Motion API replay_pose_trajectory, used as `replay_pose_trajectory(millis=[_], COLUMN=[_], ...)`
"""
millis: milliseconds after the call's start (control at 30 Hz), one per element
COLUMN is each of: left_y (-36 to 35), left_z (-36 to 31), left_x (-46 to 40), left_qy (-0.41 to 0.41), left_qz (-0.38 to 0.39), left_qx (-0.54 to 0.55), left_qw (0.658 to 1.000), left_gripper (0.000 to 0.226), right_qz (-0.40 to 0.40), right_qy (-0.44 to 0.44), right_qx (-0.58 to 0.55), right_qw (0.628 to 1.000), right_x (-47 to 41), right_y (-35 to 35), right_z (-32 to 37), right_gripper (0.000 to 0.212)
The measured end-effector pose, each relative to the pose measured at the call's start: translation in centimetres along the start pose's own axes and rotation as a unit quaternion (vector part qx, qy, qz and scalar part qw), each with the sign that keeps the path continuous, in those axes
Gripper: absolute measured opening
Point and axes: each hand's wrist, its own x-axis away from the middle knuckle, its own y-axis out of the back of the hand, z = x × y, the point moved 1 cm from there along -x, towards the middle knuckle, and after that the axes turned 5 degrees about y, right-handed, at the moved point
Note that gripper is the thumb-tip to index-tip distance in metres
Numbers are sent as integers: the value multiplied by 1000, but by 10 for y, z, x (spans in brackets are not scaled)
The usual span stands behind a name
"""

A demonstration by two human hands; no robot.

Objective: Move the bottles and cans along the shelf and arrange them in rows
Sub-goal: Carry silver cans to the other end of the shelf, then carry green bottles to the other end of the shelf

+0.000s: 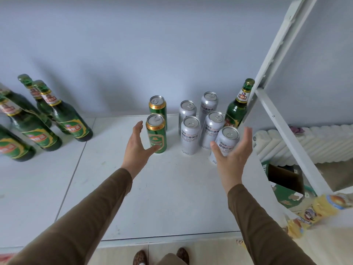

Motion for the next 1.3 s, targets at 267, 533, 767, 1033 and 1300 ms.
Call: replay_pose_trajectory(millis=[267,533,767,1033,1300], left_y=[61,158,250,298,339], left_z=[14,71,142,179,196], left_x=[28,54,77,80,64], left_qy=[-78,-99,-51,-31,4], left_qz=[-31,-47,-40,-36,-61], left_qx=[-128,-252,-288,-288,-289], left_qw=[988,961,955,956,955], left_gripper=[80,64,70,73,75], right_qz=[121,328,387,415,424], right_qy=[292,316,297,283,267], right_qx=[92,158,184,178,107], right_qw=[944,876,853,846,859], right_x=[25,111,184,219,216], right_y=[-36,-123,-186,-227,-282], right_z=[85,158,221,261,288], right_gripper=[60,58,62,64,64])
